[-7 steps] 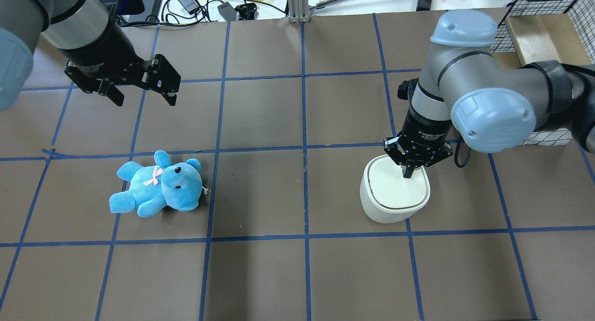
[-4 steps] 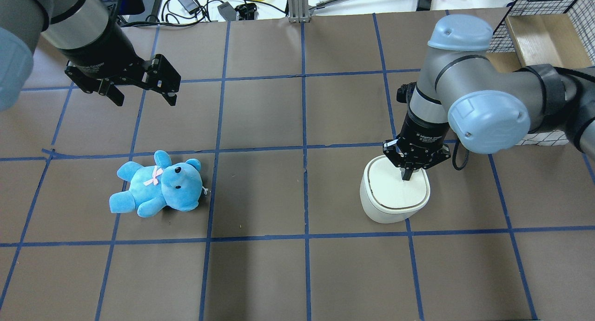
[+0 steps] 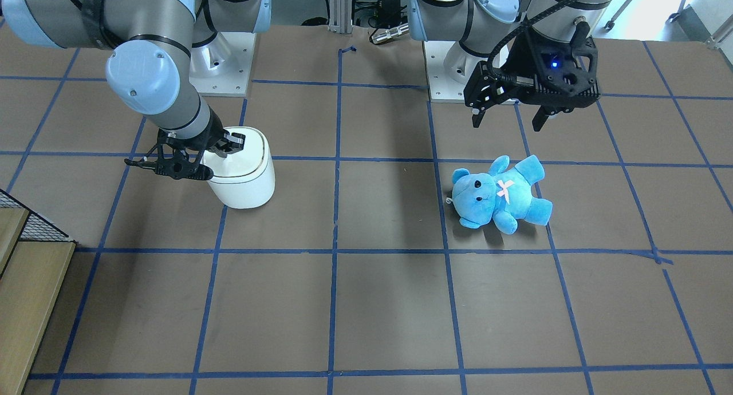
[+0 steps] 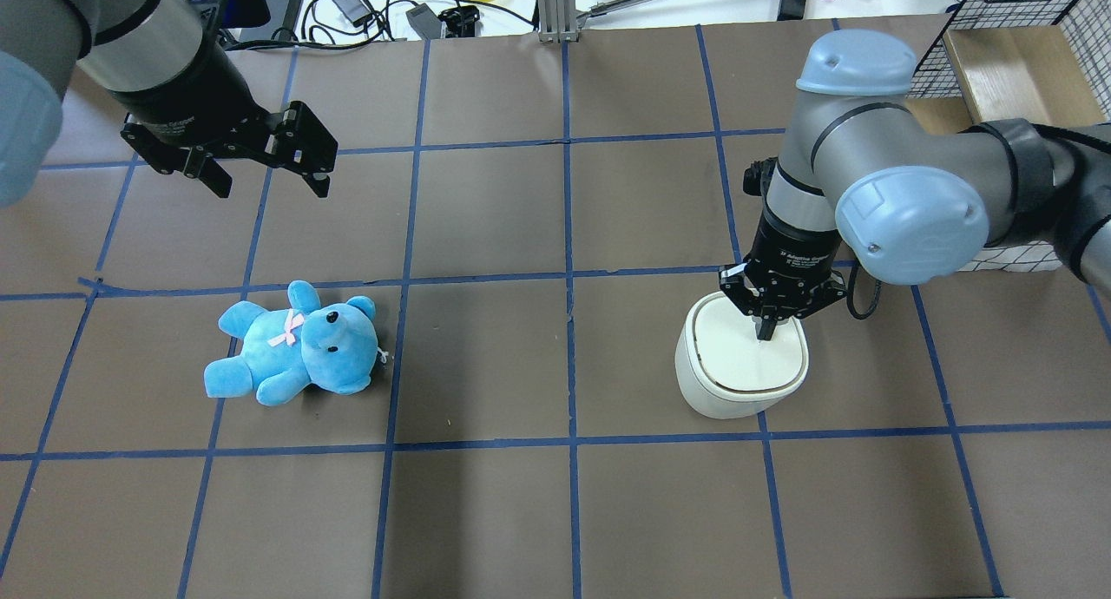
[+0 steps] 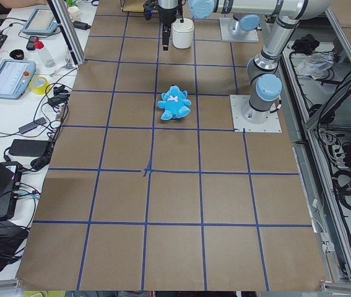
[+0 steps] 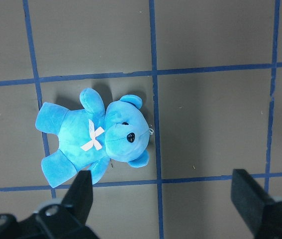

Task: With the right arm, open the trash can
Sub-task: 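Close the right gripper on the lid's edge farthest from the robot, then lift the right gripper to flip the lid open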

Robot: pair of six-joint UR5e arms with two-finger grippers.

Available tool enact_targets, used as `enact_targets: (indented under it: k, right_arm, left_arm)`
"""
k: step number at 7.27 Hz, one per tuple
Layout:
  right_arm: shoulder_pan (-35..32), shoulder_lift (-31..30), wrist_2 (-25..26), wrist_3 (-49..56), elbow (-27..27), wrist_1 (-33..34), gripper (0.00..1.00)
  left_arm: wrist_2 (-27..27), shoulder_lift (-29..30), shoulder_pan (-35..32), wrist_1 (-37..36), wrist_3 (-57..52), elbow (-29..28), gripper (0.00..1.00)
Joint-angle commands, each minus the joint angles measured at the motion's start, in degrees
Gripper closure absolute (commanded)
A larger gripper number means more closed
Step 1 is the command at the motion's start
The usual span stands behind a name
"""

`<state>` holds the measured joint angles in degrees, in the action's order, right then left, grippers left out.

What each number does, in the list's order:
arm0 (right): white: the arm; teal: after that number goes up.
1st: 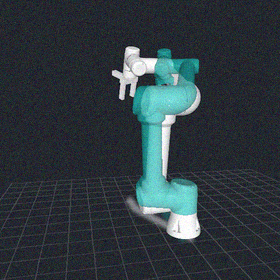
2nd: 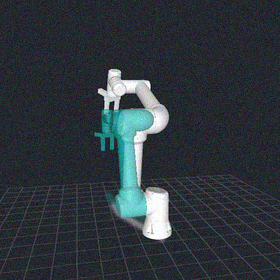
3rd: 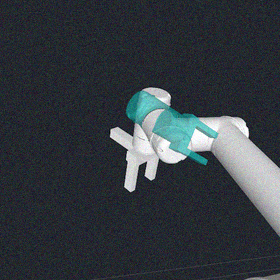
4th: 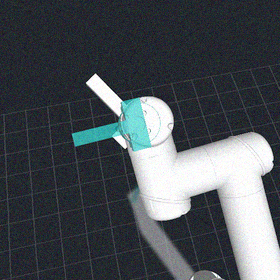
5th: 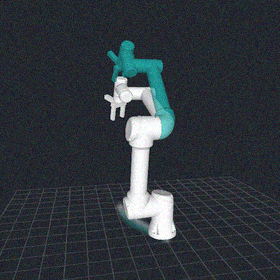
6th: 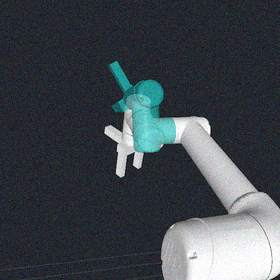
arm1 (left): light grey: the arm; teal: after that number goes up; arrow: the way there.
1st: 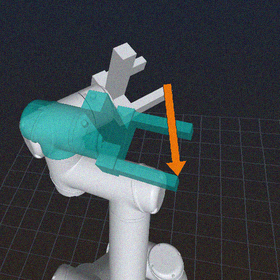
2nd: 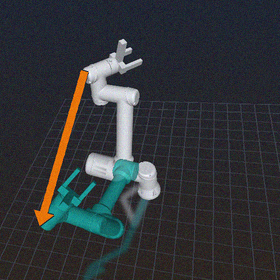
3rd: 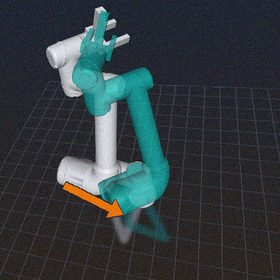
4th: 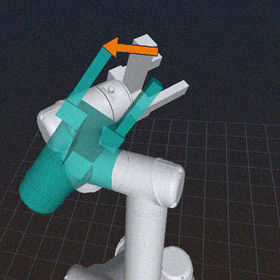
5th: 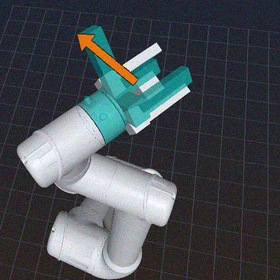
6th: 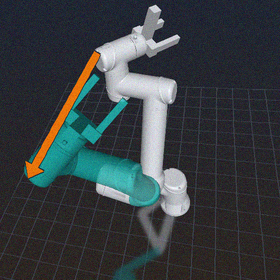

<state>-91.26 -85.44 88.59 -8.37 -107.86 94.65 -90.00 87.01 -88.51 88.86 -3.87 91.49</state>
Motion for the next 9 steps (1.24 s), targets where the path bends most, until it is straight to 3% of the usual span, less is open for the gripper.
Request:
enact_targets:
  k: [1, 4, 6, 7, 8, 9]
  right_arm:
    - [-0.05, -0.35, -0.16, -2.42, 7.09, -10.38, 1.00]
    - [-0.14, -0.43, -0.26, -2.44, 17.56, -19.84, 1.00]
    - [-0.14, -0.35, 0.53, -2.35, 24.25, -20.30, 0.68]
    - [-0.06, -0.35, 0.54, -1.39, 24.89, -19.77, 0.50]
    - [0.03, -0.26, 0.62, 1.49, 24.98, -18.46, 0.24]
    - [0.12, -0.17, 2.19, 3.69, 24.98, -12.62, 0.01]
  left_arm:
    - [0.00, 0.00, 0.00, 0.00, 0.00, 0.00, 0.00]
    - [0.00, 0.00, 0.00, 0.00, 0.00, 0.00, 0.00]
    - [0.00, 0.00, 0.00, 0.00, 0.00, 0.00, 0.00]
    - [0.00, 0.00, 0.00, 0.00, 0.00, 0.00, 0.00]
    - [0.00, 0.00, 0.00, 0.00, 0.00, 0.00, 0.00]
    - [0.00, 0.00, 0.00, 0.00, 0.00, 0.00, 0.00]
